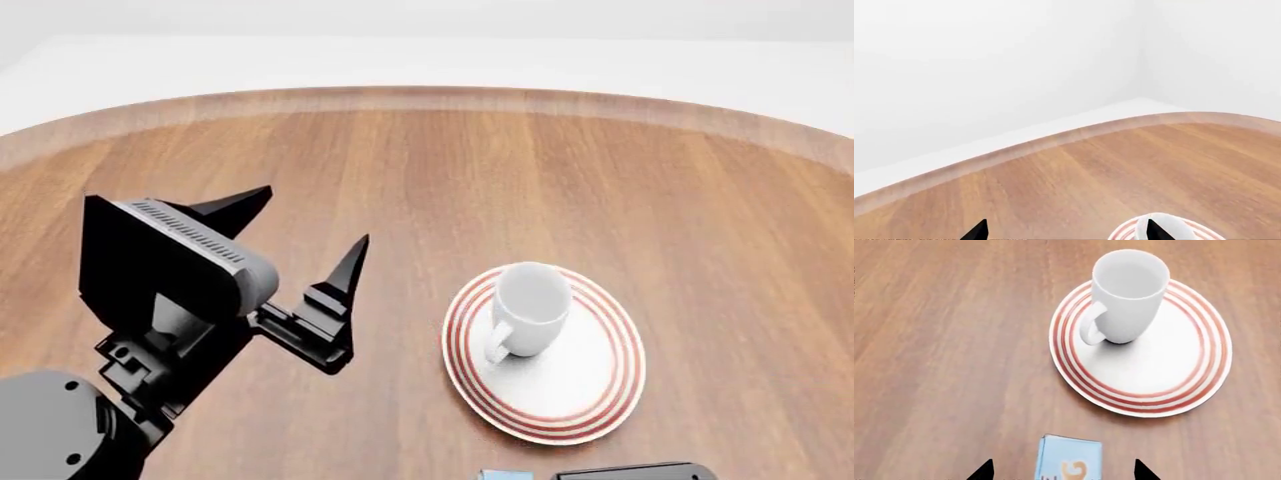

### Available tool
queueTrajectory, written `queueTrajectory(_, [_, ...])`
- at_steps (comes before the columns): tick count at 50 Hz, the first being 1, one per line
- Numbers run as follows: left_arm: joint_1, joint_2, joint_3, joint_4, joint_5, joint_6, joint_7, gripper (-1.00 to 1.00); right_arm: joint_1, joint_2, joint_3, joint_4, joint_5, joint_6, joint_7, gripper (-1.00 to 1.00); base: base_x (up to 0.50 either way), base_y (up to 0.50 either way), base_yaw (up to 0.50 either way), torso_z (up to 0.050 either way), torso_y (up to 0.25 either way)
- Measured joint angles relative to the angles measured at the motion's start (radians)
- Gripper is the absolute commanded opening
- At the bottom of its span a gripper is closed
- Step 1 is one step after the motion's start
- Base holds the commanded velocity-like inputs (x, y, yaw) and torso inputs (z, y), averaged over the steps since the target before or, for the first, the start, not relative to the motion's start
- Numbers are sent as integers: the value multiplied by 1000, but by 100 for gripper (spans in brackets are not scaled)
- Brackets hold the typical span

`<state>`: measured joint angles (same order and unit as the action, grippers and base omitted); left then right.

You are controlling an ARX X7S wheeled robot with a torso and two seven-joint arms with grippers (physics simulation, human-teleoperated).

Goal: Pick up the white mug and put it on the plate, and put the chocolate pudding to the right of the plate.

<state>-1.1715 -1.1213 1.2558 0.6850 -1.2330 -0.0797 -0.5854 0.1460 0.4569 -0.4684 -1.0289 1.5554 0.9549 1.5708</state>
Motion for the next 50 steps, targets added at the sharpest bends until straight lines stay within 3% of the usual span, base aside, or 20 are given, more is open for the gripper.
queueTrajectory(50, [38, 24, 4, -32, 6, 18, 9, 100, -127, -20, 0, 100, -146, -45, -178, 100, 0, 0, 0, 0, 0])
